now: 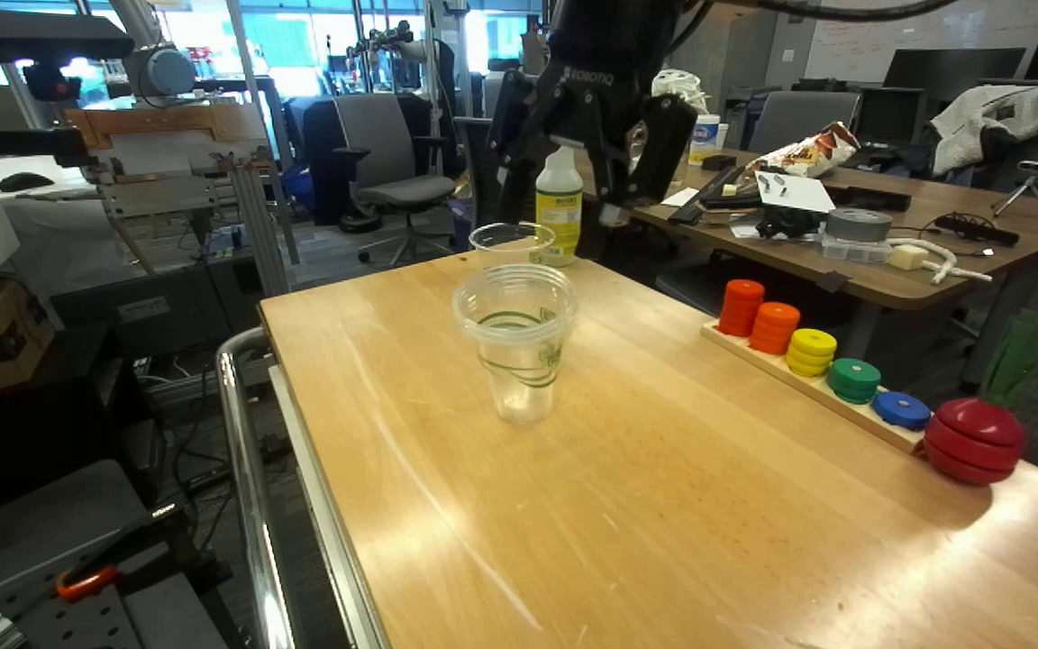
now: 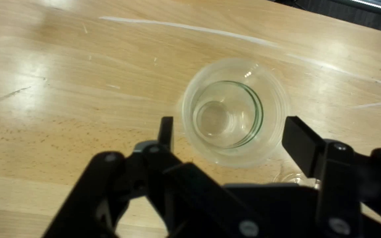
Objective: Place all the cups in one cup
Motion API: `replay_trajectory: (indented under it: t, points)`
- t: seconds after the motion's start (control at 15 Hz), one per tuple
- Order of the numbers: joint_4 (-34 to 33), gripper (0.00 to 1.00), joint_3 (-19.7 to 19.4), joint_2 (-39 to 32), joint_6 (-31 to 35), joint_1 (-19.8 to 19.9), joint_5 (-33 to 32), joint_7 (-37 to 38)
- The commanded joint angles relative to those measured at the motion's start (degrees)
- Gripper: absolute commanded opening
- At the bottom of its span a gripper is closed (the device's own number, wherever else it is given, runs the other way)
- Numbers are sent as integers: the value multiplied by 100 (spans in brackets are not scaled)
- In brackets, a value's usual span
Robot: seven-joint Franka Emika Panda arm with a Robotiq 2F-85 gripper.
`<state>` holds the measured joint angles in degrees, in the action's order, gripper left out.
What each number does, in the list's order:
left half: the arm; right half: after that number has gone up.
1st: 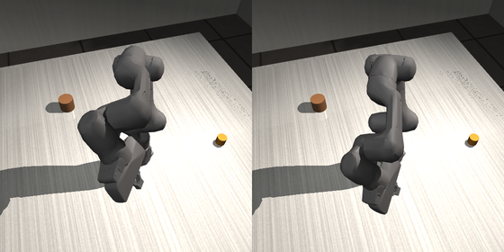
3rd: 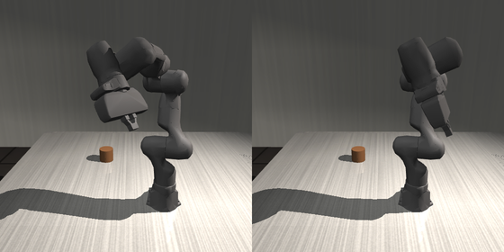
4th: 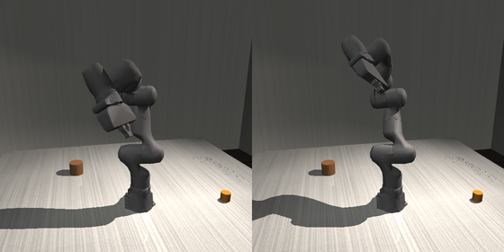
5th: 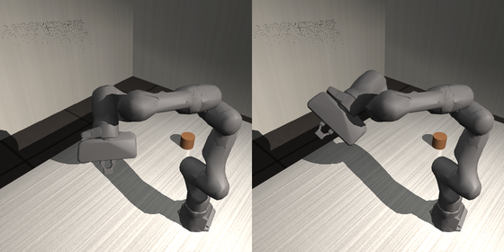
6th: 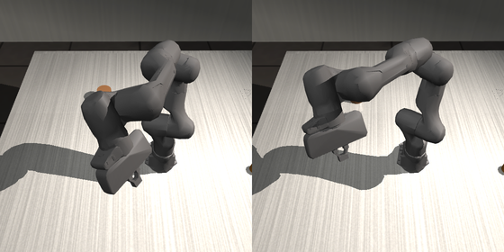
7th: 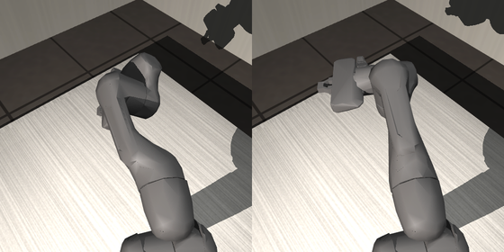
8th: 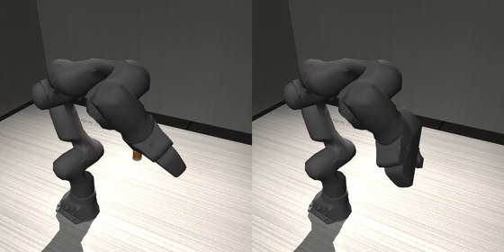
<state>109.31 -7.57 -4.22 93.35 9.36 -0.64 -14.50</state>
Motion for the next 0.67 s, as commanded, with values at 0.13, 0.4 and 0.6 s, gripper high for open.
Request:
replay_trajectory:
  t: [0.13,0.4,0.6]
  points:
    - [240,100,19,173,320,-85,-362,262]
    - [330,100,3,158,509,-77,-513,265]
    - [330,100,-20,76,620,-48,-493,203]
